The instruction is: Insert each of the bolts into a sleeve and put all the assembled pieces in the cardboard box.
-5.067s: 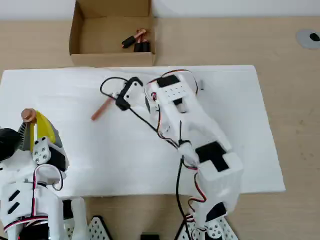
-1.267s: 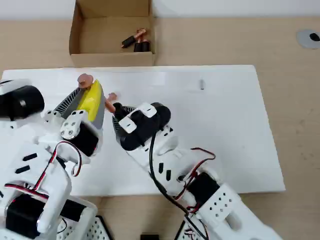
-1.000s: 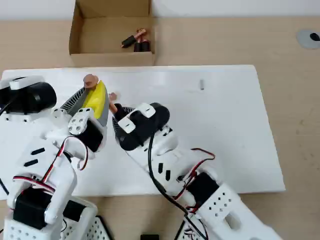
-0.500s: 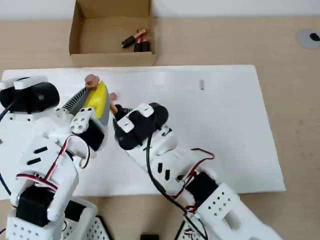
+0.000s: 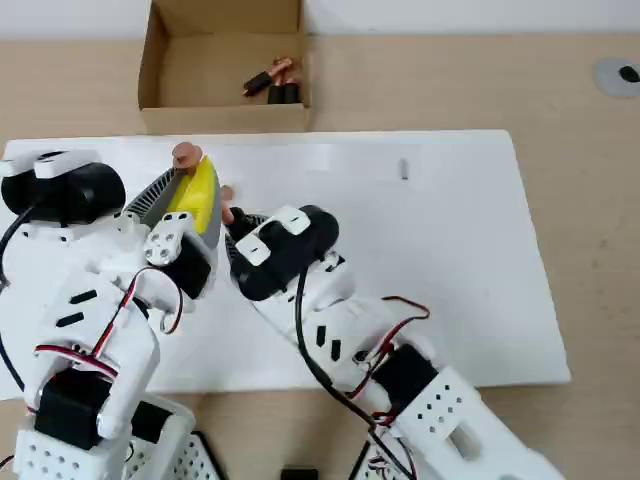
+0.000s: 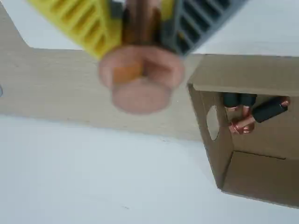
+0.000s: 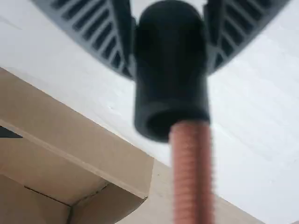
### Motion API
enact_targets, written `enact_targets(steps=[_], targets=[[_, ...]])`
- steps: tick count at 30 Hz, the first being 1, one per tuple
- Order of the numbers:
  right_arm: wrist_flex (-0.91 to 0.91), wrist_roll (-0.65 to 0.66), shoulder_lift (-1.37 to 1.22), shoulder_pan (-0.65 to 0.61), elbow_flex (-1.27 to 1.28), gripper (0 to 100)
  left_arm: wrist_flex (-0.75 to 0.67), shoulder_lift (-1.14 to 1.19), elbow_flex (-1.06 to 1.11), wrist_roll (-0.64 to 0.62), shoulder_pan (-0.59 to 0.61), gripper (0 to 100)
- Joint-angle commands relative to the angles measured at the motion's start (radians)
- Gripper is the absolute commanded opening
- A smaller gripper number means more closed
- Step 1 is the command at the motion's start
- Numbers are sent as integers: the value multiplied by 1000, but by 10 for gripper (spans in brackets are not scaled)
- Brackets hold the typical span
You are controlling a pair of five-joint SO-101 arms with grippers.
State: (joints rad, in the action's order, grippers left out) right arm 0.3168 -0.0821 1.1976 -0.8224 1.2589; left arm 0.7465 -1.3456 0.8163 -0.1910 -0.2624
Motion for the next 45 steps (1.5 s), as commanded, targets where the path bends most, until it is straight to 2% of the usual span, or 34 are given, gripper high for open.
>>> enact_targets(steps=[1,35,45], targets=[[-25,2,35,13,-25,9,-17,2,-21,8,-5,5],[-23,0,35,-21,-21,9,-58,5,-40,37,-12,5],[-23,0,35,-21,-21,9,61,-2,-40,-40,-15,5]])
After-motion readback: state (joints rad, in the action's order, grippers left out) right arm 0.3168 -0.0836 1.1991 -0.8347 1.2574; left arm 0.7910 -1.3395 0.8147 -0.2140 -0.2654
